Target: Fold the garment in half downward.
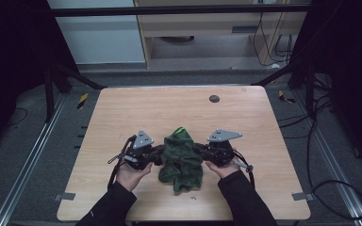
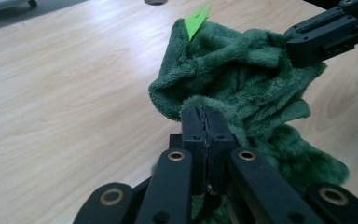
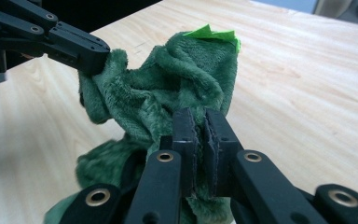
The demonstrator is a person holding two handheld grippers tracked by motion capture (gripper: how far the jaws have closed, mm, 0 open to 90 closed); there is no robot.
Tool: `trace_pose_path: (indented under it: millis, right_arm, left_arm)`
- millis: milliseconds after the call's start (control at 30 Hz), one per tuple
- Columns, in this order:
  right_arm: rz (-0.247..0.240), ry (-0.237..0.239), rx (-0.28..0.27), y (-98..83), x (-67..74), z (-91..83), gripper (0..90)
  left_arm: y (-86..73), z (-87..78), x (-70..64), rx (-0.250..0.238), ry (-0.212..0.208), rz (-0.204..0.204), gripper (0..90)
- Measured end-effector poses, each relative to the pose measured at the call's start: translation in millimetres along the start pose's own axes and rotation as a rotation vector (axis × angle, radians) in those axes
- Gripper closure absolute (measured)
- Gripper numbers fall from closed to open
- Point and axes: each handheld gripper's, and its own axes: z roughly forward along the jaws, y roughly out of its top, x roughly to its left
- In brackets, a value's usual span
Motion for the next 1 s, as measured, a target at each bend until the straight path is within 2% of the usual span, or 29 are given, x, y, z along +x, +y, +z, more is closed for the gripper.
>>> trace_pose_path:
  millis: [67,467,633,700,867,1000]
  right_arm:
    - [0.0,0.0,0.003,-2.1,1.1,-0.8,83.7]
    - [0.012,0.036,0.048,-24.0,11.9,-6.9,81.9]
    - [0.021,0.049,0.084,-35.0,17.5,-7.6,80.2]
    - [0.018,0.047,0.096,-39.1,19.3,-8.2,79.4]
    - [0.053,0.039,0.134,-51.0,20.8,-7.9,79.2]
    - [0.05,0.029,0.157,-55.5,21.6,-5.3,79.2]
  left_arm:
    - [-4.9,-1.5,-2.2,0.011,-0.003,0.009,89.0]
    - [-32.2,-2.7,-9.8,0.071,-0.038,-0.006,89.0]
    - [-41.0,-1.2,-12.5,0.095,-0.049,-0.01,88.8]
    - [-44.7,0.0,-14.5,0.109,-0.051,-0.01,88.6]
    - [-53.6,3.6,-19.0,0.139,-0.053,-0.006,88.1]
    - [-55.4,2.6,-20.2,0.147,-0.056,-0.005,87.7]
